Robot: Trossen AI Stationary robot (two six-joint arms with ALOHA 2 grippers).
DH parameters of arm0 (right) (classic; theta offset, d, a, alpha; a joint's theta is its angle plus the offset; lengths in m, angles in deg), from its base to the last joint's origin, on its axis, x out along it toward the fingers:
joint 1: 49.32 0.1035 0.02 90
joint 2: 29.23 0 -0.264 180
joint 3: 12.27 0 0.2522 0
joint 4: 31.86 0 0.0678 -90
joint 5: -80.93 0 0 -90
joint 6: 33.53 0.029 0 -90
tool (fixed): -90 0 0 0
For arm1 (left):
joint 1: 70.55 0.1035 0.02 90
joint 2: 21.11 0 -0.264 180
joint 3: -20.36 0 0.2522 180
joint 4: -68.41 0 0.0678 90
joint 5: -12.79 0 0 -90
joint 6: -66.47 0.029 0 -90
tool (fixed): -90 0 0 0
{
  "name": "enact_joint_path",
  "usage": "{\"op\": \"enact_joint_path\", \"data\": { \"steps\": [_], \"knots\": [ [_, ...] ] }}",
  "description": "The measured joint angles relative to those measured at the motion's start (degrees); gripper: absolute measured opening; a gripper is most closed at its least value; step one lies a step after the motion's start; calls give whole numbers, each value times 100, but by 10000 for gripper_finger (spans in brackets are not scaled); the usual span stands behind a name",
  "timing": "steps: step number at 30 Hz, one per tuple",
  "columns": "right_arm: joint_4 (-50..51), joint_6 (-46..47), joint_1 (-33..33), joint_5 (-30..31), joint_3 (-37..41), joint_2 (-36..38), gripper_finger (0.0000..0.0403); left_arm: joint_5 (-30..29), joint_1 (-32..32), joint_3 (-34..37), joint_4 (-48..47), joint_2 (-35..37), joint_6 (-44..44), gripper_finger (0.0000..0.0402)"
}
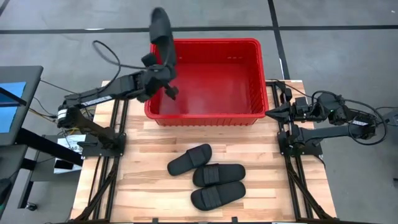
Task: Pick and place slides into bin
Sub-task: Put the black slipper into the red bin
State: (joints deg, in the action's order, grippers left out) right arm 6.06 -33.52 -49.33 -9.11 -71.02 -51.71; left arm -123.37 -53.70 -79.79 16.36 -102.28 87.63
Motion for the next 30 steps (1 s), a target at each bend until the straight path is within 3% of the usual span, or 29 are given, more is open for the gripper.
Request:
{"op": "enact_joint_path", "data": {
  "steps": [4, 17, 30],
  "knots": [
    [33, 0, -2, 7, 0, 0, 0, 560, 183, 4, -300, -489, -225, 4],
    [33, 0, 0, 5, 0, 0, 0, 714, 537, 4, -1623, -2045, -585, 4],
    [76, 0, 1, 5, 0, 0, 0, 1543, 1007, 2, -2262, -2183, -1127, 4]
  ]
}}
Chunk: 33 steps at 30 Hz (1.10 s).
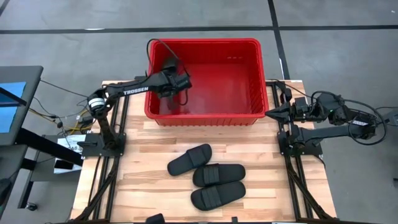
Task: Pick and place slides into bin
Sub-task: Put the black slipper into the red bin
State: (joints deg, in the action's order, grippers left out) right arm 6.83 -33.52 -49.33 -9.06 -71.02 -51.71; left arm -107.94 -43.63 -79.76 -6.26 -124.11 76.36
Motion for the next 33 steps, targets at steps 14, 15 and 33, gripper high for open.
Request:
{"op": "enact_joint_path", "data": {
  "steps": [14, 15, 33],
  "knots": [
    [0, 0, -1, 0, 0, 0, 0, 477, 10, 708, 243, -28, -134, 4],
    [0, 0, -2, 0, 0, 0, 0, 481, 10, 777, 343, -28, -110, 4],
    [-2, 0, -1, 0, 0, 0, 0, 950, 10, 992, 687, -31, 93, 23]
  ]
}}
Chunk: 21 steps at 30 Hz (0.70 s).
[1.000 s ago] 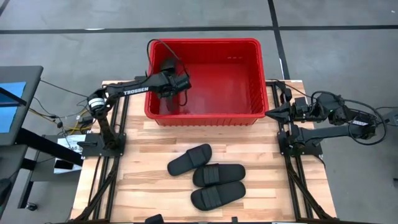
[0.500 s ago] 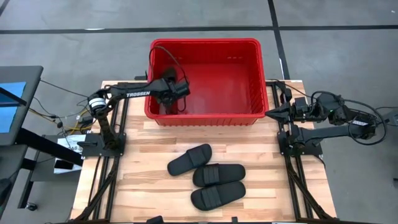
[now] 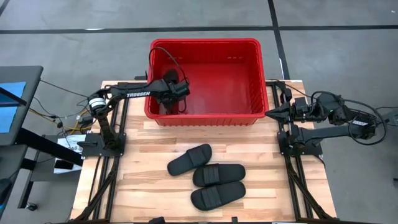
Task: Pick and place slides into bin
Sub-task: Put the black slipper into the red bin
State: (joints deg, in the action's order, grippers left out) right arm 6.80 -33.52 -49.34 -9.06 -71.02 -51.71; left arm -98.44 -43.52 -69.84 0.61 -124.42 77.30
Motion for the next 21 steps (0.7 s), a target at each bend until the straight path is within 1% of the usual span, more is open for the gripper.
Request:
{"op": "enact_joint_path", "data": {
  "steps": [21],
  "knots": [
    [0, 0, 0, 0, 0, 0, 0, -16, 0, -4, -35, 2, 44, 84]
  ]
}}
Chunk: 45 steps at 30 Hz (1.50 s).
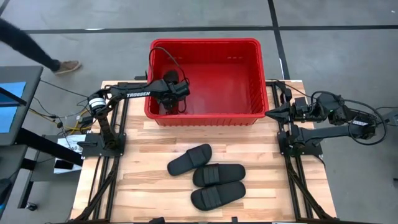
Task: Pick and place slides into bin
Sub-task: Put the black slipper into the red bin, then put the top black slipper into the red bin
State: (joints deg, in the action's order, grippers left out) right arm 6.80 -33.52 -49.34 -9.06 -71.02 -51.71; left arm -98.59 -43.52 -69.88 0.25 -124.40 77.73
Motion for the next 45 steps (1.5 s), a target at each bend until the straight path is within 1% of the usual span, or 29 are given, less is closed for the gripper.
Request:
{"op": "enact_joint_path", "data": {
  "steps": [26, 35, 45],
  "knots": [
    [-2, 0, 0, 0, 0, 0, 0, 4, -2, 0, -10, 2, -197, 181],
    [-1, 0, -1, 0, 0, 1, 0, 204, -7, -2, -49, 3, -153, 188],
    [-2, 0, -1, 0, 0, 0, 0, 159, -9, -11, -652, 4, 48, 188]
  ]
}}
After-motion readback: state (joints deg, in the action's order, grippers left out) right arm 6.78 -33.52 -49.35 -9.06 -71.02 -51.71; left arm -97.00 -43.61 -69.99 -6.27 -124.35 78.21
